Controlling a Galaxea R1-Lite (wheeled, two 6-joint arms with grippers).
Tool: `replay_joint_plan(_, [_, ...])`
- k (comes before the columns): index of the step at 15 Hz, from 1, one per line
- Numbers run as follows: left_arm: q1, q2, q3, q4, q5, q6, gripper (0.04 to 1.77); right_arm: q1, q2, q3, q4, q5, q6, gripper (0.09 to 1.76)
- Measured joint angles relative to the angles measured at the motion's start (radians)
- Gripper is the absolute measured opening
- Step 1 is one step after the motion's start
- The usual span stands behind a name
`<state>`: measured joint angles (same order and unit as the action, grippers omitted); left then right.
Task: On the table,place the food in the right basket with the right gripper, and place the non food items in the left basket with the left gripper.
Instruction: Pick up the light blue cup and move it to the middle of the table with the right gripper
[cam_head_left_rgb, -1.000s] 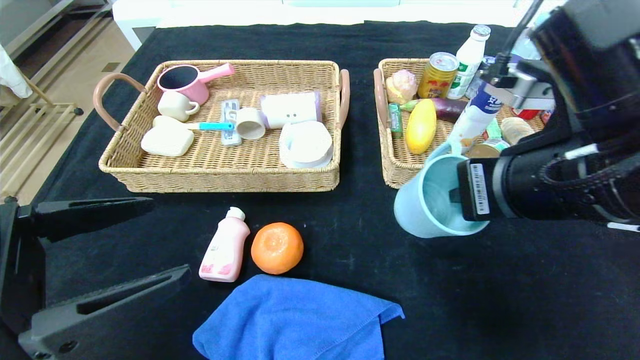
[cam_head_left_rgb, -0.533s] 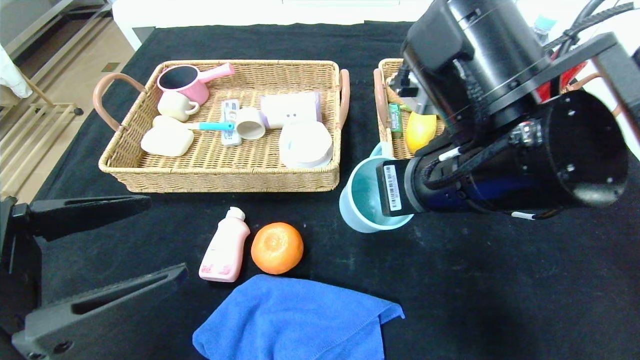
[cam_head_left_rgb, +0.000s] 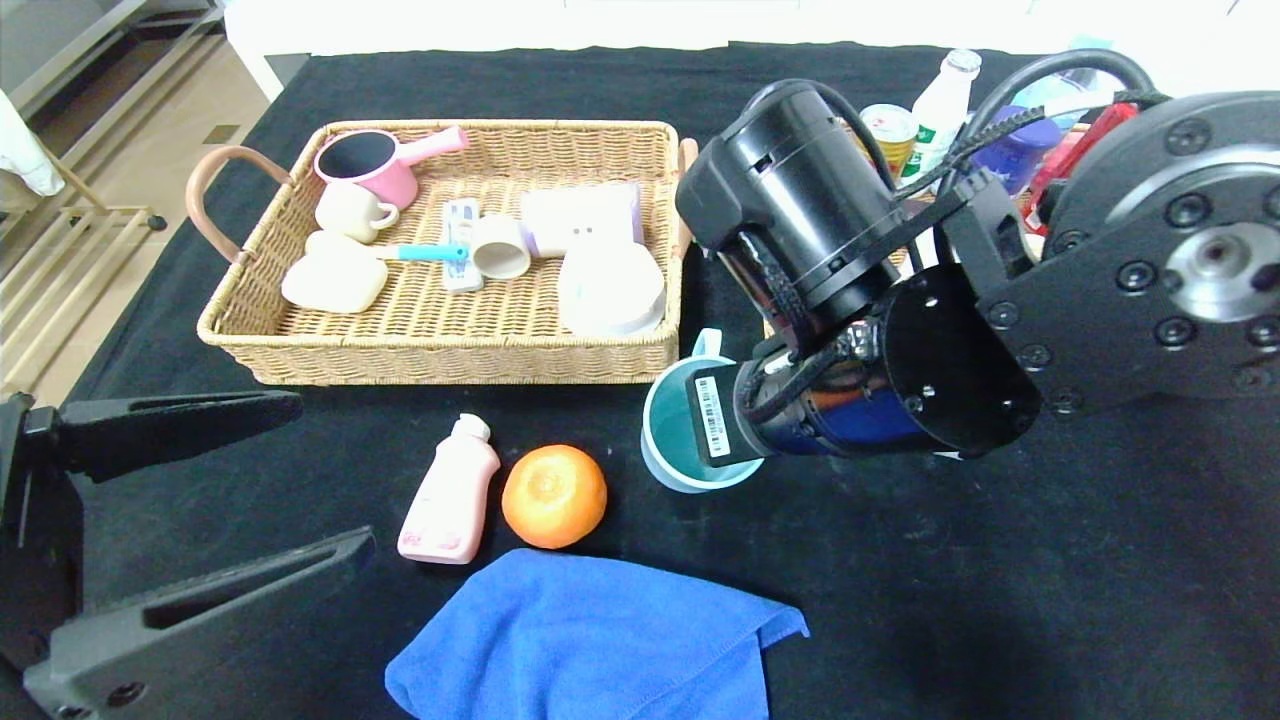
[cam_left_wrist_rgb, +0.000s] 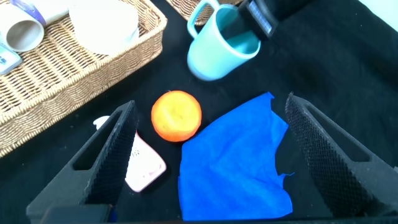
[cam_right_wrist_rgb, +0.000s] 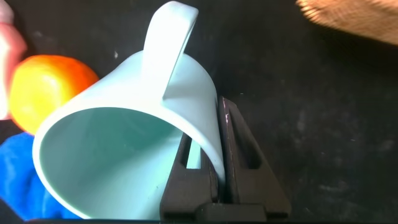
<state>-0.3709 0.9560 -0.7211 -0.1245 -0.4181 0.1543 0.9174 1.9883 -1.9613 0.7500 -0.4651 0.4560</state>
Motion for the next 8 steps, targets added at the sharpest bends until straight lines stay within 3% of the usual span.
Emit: replay_joint_plan(8, [0.0, 0.0, 0.001, 0.0, 0.0, 0.0, 1.72, -0.004, 0.036, -0.004, 0.0, 0.0, 0.0, 0.2])
